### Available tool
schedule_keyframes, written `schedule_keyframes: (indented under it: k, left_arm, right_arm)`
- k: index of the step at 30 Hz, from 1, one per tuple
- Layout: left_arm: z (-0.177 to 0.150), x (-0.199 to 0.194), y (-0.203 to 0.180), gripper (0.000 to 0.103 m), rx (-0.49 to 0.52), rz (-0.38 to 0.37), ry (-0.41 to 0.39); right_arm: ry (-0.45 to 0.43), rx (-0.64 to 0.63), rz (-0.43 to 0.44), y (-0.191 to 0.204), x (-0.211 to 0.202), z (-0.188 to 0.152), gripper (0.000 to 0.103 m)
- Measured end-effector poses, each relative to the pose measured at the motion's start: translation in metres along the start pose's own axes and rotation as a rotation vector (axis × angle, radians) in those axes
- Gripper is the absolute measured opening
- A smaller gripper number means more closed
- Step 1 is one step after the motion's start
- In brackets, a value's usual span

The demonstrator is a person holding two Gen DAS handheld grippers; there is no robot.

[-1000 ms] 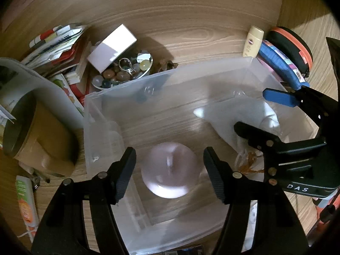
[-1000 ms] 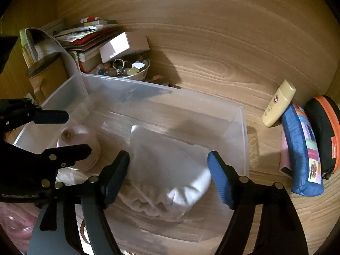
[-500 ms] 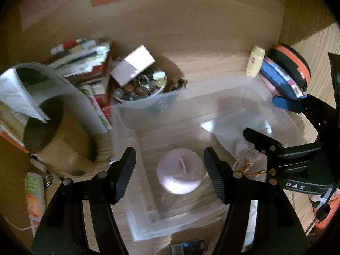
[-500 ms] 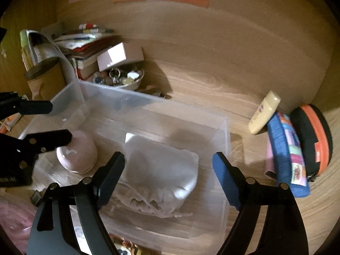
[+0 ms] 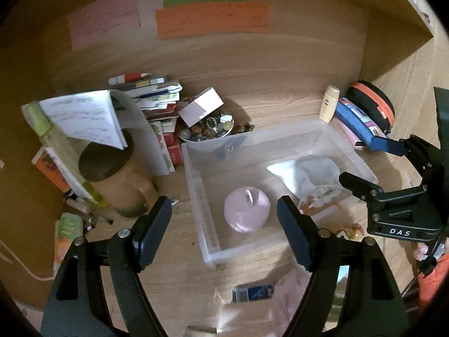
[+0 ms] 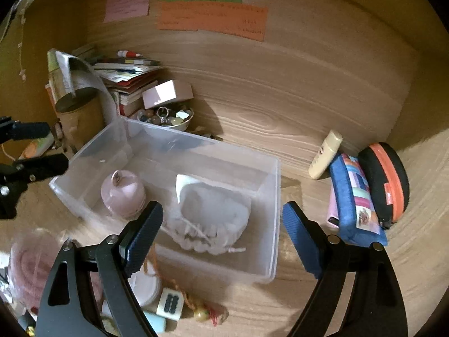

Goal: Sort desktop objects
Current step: 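Open both tools to release the pink container and white bag in the box, then grasp the clear glass block with the left tool while the right tool grasps the green bottle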

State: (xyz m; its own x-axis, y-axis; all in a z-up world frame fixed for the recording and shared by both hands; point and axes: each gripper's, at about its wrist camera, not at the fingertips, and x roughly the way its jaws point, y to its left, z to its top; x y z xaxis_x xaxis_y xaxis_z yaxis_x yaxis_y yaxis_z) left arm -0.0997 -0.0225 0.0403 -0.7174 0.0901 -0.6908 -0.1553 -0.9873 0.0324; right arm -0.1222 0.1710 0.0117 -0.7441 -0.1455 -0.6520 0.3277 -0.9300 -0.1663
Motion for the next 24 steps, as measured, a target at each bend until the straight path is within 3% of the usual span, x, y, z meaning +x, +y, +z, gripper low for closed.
schedule_keyframes:
  k: [8,15,24]
  left_arm:
    - [-0.02,-0.027,0.001,0.079,-0.037,-0.013,-0.018]
    - [-0.048,-0.05,0.01,0.086,-0.051,0.001,-0.032]
    - [-0.103,-0.059,0.038,0.088,-0.093,0.059,0.047]
  right_arm:
    - [-0.007,-0.009,-0.01,0.003,-0.025,-0.021,0.085]
    - [-0.004,0.007,-0.003,0.004,-0.044,-0.045,0.086]
    - [0.026,0.04,0.013,0.002,-0.049,-0.071,0.086]
